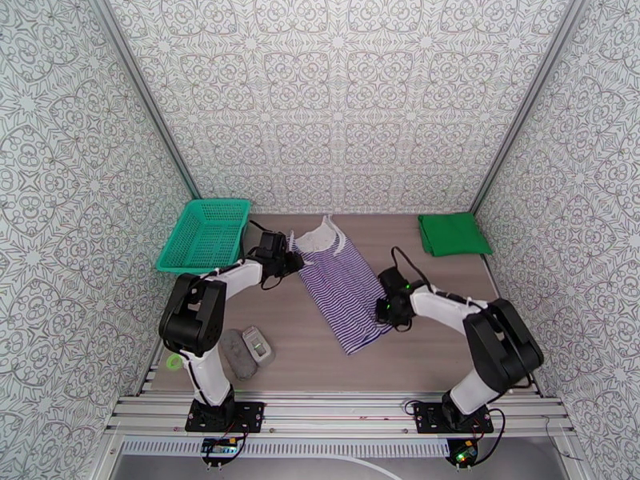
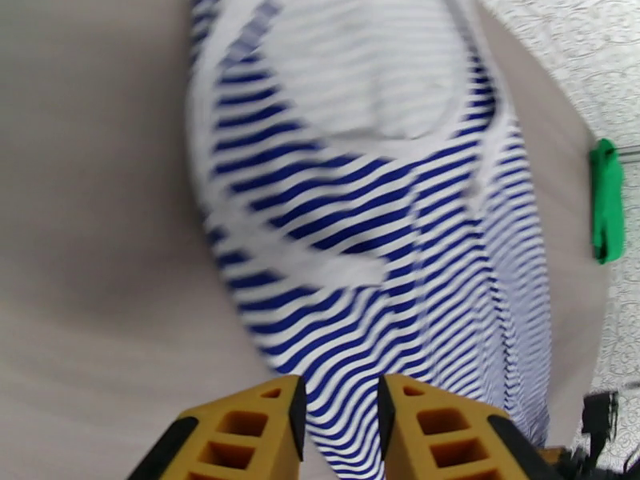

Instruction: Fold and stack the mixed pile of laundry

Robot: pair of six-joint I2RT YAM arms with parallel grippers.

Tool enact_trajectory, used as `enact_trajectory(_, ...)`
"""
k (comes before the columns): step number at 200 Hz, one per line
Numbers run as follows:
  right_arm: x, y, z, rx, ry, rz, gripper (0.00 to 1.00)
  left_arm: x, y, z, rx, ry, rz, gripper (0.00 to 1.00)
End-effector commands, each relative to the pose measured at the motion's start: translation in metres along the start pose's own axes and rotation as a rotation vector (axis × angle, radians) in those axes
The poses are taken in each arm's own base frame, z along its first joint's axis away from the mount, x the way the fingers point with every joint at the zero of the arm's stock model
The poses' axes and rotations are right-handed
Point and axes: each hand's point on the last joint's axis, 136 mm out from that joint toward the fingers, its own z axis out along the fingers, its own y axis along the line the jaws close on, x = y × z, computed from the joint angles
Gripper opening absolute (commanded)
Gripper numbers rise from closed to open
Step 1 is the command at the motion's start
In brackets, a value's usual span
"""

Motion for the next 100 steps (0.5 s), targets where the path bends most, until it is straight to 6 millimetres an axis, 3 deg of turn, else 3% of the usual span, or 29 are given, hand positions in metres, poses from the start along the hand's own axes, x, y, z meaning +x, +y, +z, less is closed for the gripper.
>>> enact_trajectory(1, 0.064, -0.005, 0.018, 0.025, 0.156, 0.067, 0.20, -0.001, 0.008, 0.011, -0.029, 0.012, 0.012, 0.31)
enact_trajectory(23, 0.080, 0.009, 0.016, 0.019, 0.158, 0.030, 0.20, -0.004, 0.010, 0.025, -0.067, 0.023, 0.026, 0.31)
enact_trajectory(41, 0.079, 0.016, 0.008, 0.000, 0.138, 0.021, 0.21, -0.007, 0.015, 0.038, -0.112, 0.024, 0.026, 0.29)
enact_trajectory(80, 0.050, 0.028, -0.038, 0.009, 0.046, -0.075, 0.28, -0.012, 0.014, 0.061, -0.135, 0.024, 0.013, 0.27)
enact_trajectory(100, 0.029, 0.030, -0.051, 0.008, 0.022, -0.133, 0.28, -0.015, 0.013, 0.070, -0.139, 0.024, 0.016, 0.27)
